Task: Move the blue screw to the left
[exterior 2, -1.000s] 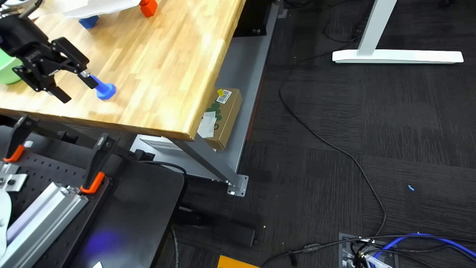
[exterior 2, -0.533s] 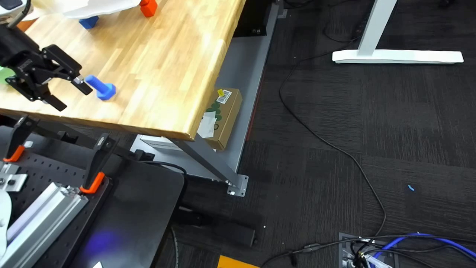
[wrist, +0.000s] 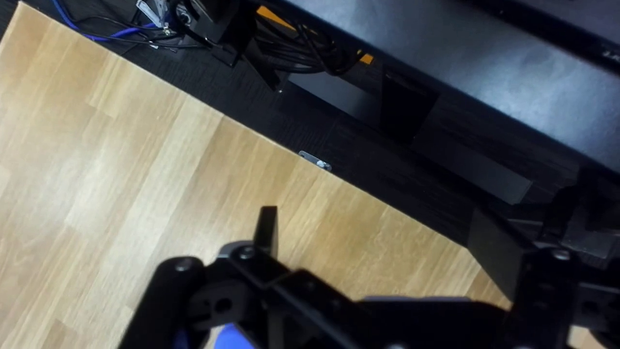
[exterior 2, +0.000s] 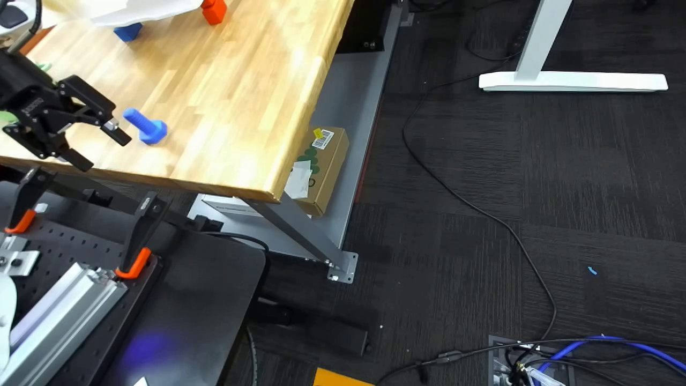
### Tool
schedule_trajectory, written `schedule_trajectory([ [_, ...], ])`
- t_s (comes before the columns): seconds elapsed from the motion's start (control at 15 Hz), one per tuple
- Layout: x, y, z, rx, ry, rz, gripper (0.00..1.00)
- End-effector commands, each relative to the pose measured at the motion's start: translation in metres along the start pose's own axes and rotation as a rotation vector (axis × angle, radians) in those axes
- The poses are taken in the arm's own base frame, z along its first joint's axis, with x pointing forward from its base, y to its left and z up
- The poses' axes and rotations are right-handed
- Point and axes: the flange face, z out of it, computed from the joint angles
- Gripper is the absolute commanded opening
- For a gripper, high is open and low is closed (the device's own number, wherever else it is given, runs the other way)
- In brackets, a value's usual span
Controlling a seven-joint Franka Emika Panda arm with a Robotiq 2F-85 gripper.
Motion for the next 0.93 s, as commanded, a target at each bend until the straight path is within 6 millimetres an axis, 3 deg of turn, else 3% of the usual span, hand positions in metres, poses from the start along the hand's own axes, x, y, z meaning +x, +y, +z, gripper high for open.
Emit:
schedule_trajectory([
  [0.0,0.0021,-0.0019,0.0015,0.003,0.029,-0.037,1.00],
  [0.87,0.0013,-0.0012,-0.0005,0.001,0.012,-0.017,1.00],
])
